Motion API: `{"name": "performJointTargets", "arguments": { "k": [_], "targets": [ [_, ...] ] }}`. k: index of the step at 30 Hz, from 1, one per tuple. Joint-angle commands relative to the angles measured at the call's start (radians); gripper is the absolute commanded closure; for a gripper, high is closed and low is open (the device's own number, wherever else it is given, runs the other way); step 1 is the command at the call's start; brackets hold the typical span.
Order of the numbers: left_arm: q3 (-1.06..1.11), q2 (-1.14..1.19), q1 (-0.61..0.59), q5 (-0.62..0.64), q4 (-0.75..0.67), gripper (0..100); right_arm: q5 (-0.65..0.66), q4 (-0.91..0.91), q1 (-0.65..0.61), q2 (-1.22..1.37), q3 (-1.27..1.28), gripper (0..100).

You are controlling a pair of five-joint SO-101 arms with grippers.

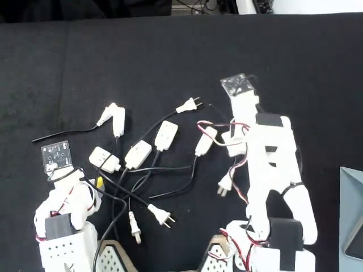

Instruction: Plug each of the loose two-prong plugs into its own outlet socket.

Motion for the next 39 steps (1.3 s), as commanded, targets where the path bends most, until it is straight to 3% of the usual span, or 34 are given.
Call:
{"name": "performJointTargets", "arguments": {
  "k": [1, 6, 12, 15, 20, 27, 30, 34, 39],
  "targets": [
    [0.019, -0.003, -0.012, -0.012, 0.003, 77, 0.109, -0.040, 0.014, -0.036, -0.082, 98.6],
    [0.019, -0.003, -0.012, -0.012, 0.003, 77, 0.127, -0.054, 0.008, 0.027, -0.162, 96.8],
    [0.019, -0.003, -0.012, -0.012, 0.003, 77, 0.066, 0.153, -0.035, 0.150, -0.318, 69.4],
    [0.019, -0.003, -0.012, -0.012, 0.003, 77, 0.052, 0.313, -0.075, 0.183, -0.392, 62.2],
    [0.019, -0.003, -0.012, -0.012, 0.003, 77, 0.049, 0.514, -0.126, 0.199, -0.427, 64.6],
    [0.019, -0.003, -0.012, -0.012, 0.003, 77, 0.052, 0.597, -0.110, 0.205, -0.403, 74.3],
    [0.019, -0.003, -0.012, -0.012, 0.003, 77, 0.075, 0.537, -0.092, 0.205, -0.360, 74.3],
    [0.019, -0.003, -0.012, -0.012, 0.003, 77, 0.232, 0.402, -0.032, 0.205, -0.305, 69.4],
    [0.019, -0.003, -0.012, -0.012, 0.003, 77, 0.245, 0.321, -0.011, 0.206, -0.252, 67.3]
  ]
}}
